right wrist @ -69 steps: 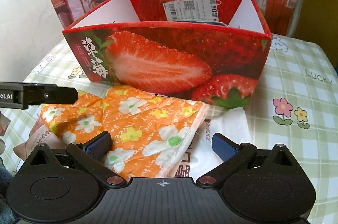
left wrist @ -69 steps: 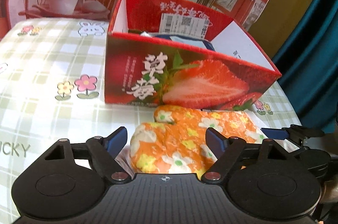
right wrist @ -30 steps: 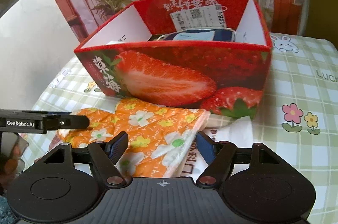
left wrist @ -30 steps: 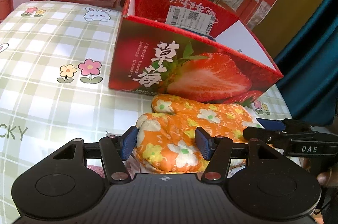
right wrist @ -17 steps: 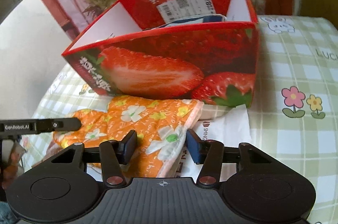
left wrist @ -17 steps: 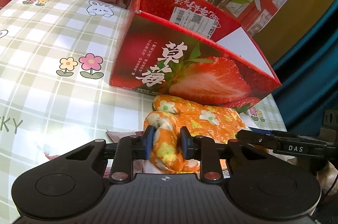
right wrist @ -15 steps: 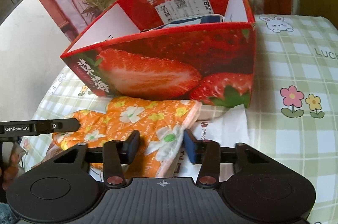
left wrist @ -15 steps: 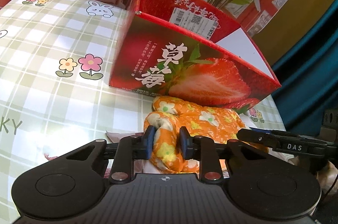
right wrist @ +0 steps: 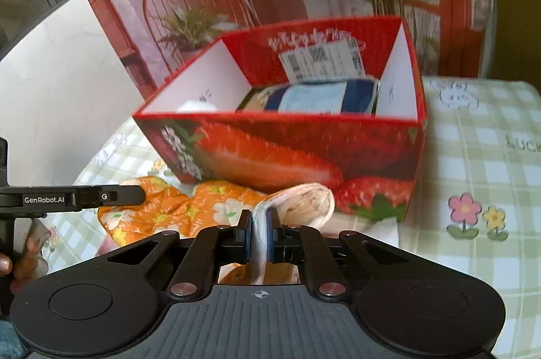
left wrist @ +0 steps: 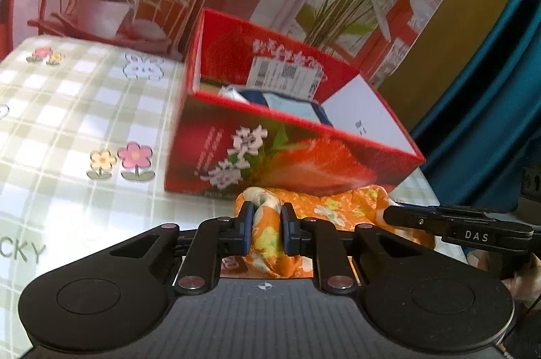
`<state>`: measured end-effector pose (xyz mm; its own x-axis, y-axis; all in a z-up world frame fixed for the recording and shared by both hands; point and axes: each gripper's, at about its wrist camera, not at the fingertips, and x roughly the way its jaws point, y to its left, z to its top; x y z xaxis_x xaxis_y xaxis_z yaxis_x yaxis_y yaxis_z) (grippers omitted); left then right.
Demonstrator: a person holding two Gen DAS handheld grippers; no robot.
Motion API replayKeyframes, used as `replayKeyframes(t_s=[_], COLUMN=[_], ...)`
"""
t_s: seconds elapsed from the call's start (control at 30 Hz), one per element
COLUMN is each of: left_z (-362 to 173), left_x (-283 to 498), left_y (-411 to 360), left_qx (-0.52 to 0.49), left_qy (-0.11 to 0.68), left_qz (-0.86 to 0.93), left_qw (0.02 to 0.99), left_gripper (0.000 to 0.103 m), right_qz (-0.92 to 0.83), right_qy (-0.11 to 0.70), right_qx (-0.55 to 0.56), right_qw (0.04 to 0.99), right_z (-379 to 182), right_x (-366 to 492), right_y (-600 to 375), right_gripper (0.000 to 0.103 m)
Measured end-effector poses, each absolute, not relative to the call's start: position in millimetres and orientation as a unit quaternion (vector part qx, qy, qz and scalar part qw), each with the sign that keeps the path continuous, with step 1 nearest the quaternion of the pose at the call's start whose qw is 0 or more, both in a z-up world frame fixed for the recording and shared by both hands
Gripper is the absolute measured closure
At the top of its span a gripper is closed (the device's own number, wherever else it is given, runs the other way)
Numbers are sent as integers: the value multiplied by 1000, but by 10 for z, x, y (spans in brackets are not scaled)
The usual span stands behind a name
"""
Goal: Organize soft objects
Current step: 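Close the left gripper on the orange floral cloth edge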
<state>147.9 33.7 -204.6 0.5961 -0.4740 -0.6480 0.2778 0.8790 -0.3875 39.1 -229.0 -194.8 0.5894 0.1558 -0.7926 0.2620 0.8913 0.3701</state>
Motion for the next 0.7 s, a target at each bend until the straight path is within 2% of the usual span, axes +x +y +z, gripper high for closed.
replayKeyframes(t_s=[0.7], left_z=[-1408], left_x=[1377], left_y=[370], left_qx=[-103], left_qy=[289], left_qz=[-223], left_qw=[925], left_gripper=[85], right_qz=[-24], right_qy=[380], right_qx=[179], right_qw=[907], right_z=[-1299], right_x=[520], right_y=[-2330], right_gripper=[95])
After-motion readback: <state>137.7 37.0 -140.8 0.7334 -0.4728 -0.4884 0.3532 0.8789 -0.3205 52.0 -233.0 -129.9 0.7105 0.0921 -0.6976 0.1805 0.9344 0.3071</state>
